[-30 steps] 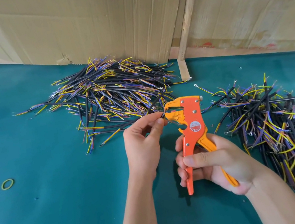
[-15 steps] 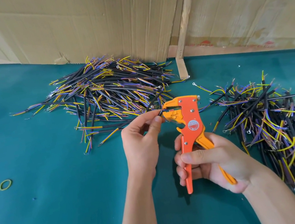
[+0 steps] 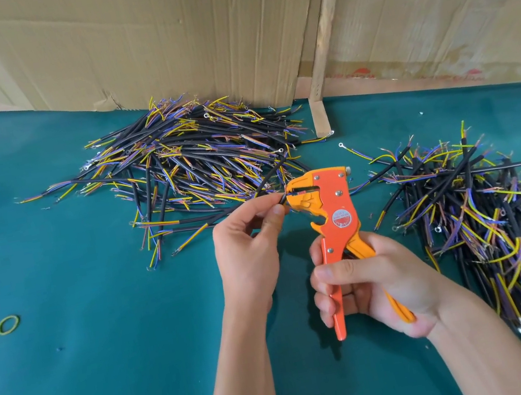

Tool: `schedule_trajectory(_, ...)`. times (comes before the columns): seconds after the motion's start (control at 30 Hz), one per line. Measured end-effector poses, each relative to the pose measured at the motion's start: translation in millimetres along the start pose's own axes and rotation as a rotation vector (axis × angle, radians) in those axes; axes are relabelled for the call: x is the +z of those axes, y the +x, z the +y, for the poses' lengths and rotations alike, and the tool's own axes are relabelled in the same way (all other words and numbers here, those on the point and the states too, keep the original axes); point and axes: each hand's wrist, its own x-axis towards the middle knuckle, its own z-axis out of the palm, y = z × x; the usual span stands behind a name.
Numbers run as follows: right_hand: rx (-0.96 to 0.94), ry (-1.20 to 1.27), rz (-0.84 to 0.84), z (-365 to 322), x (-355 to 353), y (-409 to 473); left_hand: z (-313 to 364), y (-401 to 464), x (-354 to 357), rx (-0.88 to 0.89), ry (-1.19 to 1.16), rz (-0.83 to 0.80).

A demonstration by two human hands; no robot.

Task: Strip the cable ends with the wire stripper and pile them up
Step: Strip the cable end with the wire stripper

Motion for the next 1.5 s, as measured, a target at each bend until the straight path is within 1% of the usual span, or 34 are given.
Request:
schedule_trajectory(0.3, 0.011, -0.007, 0.034, 3.2, 1.2, 3.1, 1.4, -0.7, -2.4, 0.007, 0.060, -0.013)
schedule_trajectory(0.5, -0.027, -0.006, 0.116, 5.1, 2.9, 5.6, 2.3, -1.2, 0.1, 0.022, 0.118, -0.013)
schedule_trajectory(0.6, -0.021, -0.006, 0.080, 3.6, 0.9, 2.8, 2.4, -1.5, -0.3, 0.040, 0.143, -0.011)
schedule_trajectory(0.8, 0.004, 0.004, -0.006, -1.4, -3.6, -2.3, 1.5, -2.0, 2.5, 0.018, 0.085, -0.014)
schedule_trajectory(0.93, 0.005, 0.015, 0.014, -0.6, -1.8, -1.3, 0.3, -1.2, 1.6, 0.022, 0.086, -0.009)
schedule_trajectory(1.4, 0.041, -0.040, 0.008, 0.1, -3.3, -1.6, -1.1, 0.0, -3.4, 0.099, 0.236, -0.030)
schedule_trajectory(1.5, 0.045, -0.018, 0.038, 1.1, -1.9, -0.7, 0.0, -0.7, -2.7, 0.109, 0.252, -0.033)
